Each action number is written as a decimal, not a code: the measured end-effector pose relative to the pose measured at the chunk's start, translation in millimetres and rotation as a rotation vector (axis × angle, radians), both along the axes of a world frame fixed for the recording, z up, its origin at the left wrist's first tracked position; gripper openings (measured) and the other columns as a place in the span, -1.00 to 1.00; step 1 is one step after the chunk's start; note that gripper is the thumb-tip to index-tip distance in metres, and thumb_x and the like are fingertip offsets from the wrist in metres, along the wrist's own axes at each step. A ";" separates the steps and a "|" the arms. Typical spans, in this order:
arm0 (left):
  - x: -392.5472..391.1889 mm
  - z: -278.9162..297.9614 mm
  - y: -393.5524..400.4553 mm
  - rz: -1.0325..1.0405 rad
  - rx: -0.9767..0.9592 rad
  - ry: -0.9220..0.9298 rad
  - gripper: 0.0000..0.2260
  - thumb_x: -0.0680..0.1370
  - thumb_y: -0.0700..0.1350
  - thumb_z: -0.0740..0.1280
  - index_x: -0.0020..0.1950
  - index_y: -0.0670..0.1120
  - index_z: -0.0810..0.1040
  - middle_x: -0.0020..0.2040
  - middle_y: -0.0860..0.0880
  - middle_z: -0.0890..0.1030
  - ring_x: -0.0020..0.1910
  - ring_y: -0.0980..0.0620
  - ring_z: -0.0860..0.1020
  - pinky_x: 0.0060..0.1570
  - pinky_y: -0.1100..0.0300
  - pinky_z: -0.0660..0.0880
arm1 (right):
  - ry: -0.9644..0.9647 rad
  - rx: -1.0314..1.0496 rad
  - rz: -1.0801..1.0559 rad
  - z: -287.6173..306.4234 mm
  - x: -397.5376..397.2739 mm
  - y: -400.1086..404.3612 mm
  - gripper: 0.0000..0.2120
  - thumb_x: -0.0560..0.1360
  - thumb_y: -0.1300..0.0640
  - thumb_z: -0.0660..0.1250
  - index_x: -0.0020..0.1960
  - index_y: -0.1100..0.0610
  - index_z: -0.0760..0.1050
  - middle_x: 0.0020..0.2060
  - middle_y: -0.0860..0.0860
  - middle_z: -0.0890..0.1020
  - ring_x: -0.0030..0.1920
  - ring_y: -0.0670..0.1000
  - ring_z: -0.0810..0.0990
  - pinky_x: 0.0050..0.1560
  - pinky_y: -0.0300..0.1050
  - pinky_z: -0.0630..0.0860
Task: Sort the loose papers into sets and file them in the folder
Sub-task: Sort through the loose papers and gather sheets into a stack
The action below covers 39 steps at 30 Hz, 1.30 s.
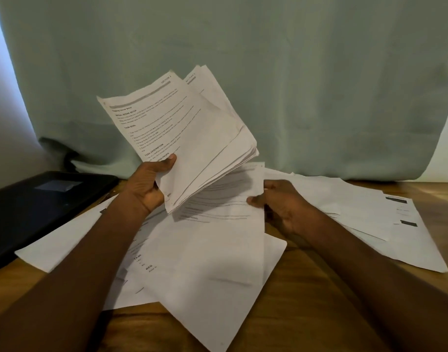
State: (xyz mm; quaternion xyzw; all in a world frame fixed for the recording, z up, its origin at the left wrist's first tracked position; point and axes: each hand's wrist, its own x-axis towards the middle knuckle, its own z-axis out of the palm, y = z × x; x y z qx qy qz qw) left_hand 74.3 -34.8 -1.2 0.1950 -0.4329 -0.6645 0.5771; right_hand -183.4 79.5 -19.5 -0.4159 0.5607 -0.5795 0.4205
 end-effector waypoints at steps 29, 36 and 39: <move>-10.1 2.7 11.7 -0.058 -0.243 -0.271 -0.43 0.43 -0.30 0.50 0.44 -0.14 0.52 0.34 -0.12 0.61 0.36 -0.14 0.56 0.41 -0.11 0.42 | -0.245 -0.595 -0.215 42.2 -49.1 5.3 -0.71 0.59 0.23 0.40 0.30 0.12 0.59 0.11 0.02 0.73 0.08 0.07 0.72 -0.03 -0.03 0.66; -20.2 0.1 18.0 0.097 -0.211 -0.321 -0.54 0.45 -0.37 0.49 0.34 -0.16 0.60 0.19 -0.05 0.70 0.20 0.02 0.65 0.01 0.30 0.61 | -0.269 -0.541 -0.187 41.7 -38.9 3.7 -0.78 0.55 0.10 0.44 0.19 0.02 0.63 0.06 -0.01 0.74 0.05 0.04 0.72 -0.03 -0.05 0.65; -23.2 -1.2 16.6 0.138 -0.190 -0.306 -0.55 0.46 -0.39 0.49 0.33 -0.15 0.61 0.18 -0.04 0.70 0.09 0.12 0.67 -0.03 0.33 0.60 | -0.251 -0.505 -0.114 42.6 -29.8 4.5 -0.65 0.44 -0.05 0.46 0.20 -0.03 0.60 0.08 -0.05 0.73 0.11 0.00 0.70 0.09 -0.08 0.62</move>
